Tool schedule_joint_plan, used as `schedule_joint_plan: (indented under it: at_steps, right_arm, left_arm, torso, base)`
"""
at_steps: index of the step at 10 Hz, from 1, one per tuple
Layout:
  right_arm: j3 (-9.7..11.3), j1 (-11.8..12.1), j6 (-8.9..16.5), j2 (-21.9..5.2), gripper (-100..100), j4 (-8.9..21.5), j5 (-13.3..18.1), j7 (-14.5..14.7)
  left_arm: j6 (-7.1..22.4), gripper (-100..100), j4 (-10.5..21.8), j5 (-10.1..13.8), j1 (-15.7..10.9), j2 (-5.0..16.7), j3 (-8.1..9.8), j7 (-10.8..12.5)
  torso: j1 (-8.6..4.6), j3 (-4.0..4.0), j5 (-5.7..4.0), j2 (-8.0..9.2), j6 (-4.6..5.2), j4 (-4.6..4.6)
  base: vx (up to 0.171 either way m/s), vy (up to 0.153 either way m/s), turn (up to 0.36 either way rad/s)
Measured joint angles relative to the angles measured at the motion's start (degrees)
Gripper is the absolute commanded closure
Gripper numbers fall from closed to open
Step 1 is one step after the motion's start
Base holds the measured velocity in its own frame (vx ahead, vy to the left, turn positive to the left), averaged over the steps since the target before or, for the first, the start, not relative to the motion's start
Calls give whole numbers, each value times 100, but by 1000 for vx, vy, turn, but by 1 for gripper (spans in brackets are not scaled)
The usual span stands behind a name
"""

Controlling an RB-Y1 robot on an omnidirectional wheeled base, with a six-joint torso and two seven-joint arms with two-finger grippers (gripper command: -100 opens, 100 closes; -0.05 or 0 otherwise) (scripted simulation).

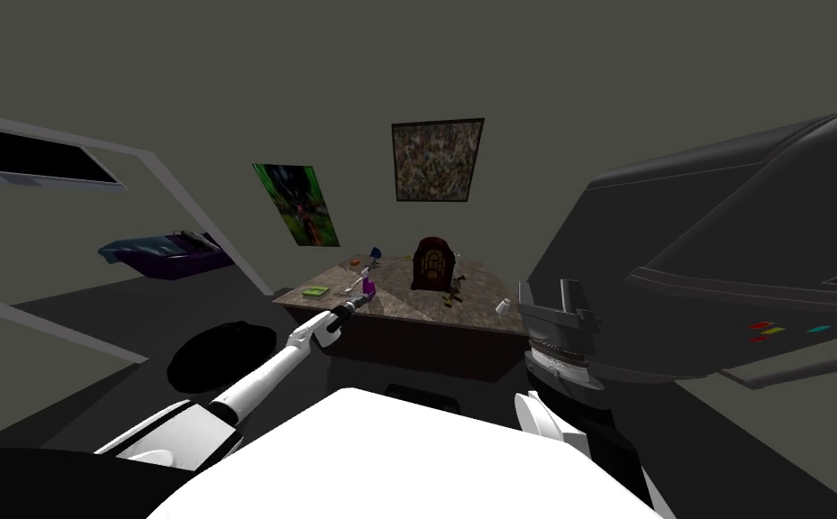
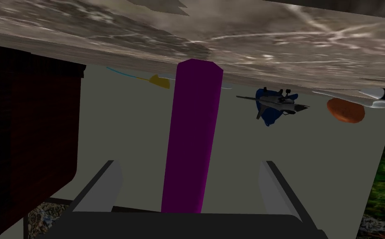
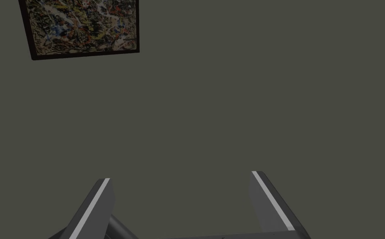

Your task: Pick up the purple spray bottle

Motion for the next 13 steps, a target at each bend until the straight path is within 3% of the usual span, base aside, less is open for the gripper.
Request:
schedule_joint_plan:
  at_steps: [1,3,5,6,7,9,11,12,13]
  right_arm:
    - [0,0,0,0,0,0,0,0]
    - [0,0,0,0,0,0,0,0]
    - [0,0,0,0,0,0,0,0]
    - [0,1,0,0,0,0,0,0]
    - [0,0,0,0,0,0,0,0]
    - [0,0,0,0,0,0,0,0]
    - [0,0,0,0,0,0,0,0]
    - [0,0,0,0,0,0,0,0]
    - [0,0,0,0,0,0,0,0]
  left_arm:
    - [-8,-100,73,-1,-109,6,-7,-1]
    - [-101,-100,375,-84,-454,-42,-280,107]
    - [-130,-100,695,-112,-784,-79,-318,110]
    - [-306,-100,1090,-213,-1051,-207,-409,110]
    - [-306,-100,1232,-240,-1205,-209,-541,153]
    - [-290,-100,1481,-253,-1510,-221,-574,175]
    - [-314,-100,1658,-315,-1765,-202,-879,323]
    - [-348,-100,1857,-353,-1945,-277,-885,304]
    - [-335,-100,1917,-331,-2087,-220,-946,334]
  torso:
    - [-1,-4,-1,-7,-1,-1]
    - [-1,3,0,6,-1,1]
    - [-1,-4,-1,-6,-1,-1]
    - [-2,-1,1,0,-4,-2]
    - [-2,4,-1,7,-1,1]
    - [-1,-3,-1,-6,-1,-1]
    - [-1,5,0,10,-1,2]
    - [-3,2,-1,2,0,1]
    - [-3,-3,-2,-7,-1,-1]
  base:
    - [-48,0,134]
    - [-47,0,50]
    - [-30,1,79]
    - [-64,-2,84]
    - [-40,4,-18]
    - [-32,6,76]
    - [-52,2,36]
    - [-6,1,-22]
    - [9,3,3]
